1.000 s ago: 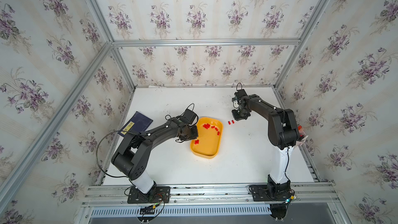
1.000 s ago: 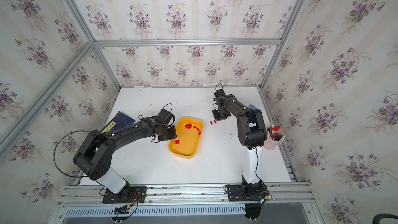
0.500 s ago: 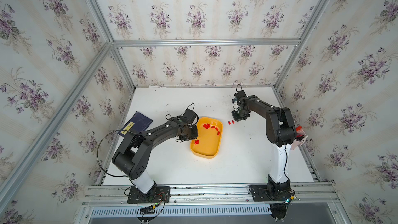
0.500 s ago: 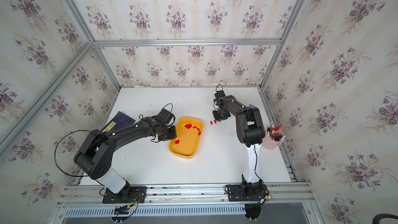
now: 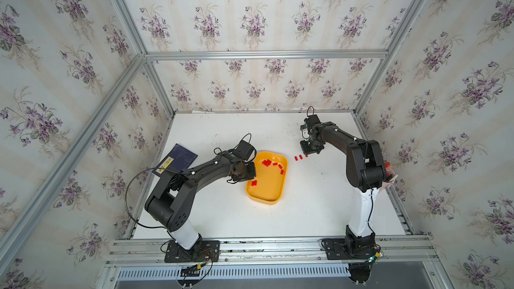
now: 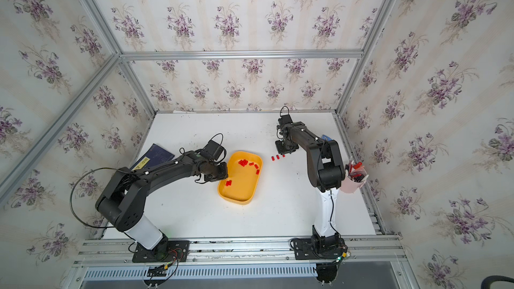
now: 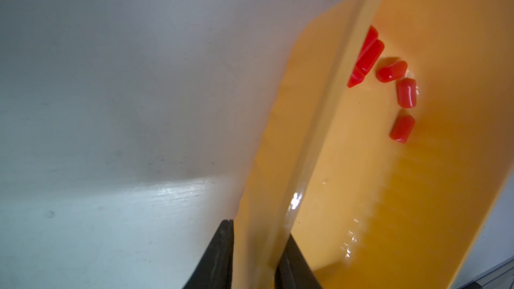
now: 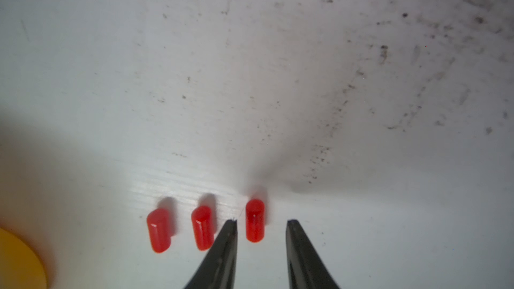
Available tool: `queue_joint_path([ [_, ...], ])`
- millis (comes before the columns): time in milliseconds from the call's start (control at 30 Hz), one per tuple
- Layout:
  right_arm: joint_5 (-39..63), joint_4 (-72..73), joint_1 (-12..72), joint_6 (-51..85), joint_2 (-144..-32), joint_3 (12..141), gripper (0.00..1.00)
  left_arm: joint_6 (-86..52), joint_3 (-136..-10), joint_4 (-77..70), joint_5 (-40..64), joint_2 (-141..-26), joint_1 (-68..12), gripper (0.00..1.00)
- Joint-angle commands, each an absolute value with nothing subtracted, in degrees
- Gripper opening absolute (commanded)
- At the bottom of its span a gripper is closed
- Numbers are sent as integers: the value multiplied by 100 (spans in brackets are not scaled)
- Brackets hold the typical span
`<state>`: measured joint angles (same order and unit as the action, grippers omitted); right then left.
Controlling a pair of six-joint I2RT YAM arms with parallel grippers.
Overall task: Take the screw protection sleeves out of the storage box
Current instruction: Place the screw protection sleeve at the center of the board, then pick up the screw protection sleeve from the storage box.
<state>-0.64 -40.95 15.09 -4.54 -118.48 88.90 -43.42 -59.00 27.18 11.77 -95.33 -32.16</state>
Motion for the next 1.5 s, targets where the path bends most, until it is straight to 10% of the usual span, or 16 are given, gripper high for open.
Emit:
queue_joint_path([
  [0,-86,-4161,1512,-377,-11620,8953,39,-4320,-5872,2666,1148,-9567,-3208,30],
  [600,859,-4029,3273,1124,-9935,8552,40,-5992,-4938,1556,1068,-9101,-3204,27],
  [1467,204,-4855,4230,2470,-11618,9485,38,-6013,-4907,1469,1031,-9127,-3331,30],
])
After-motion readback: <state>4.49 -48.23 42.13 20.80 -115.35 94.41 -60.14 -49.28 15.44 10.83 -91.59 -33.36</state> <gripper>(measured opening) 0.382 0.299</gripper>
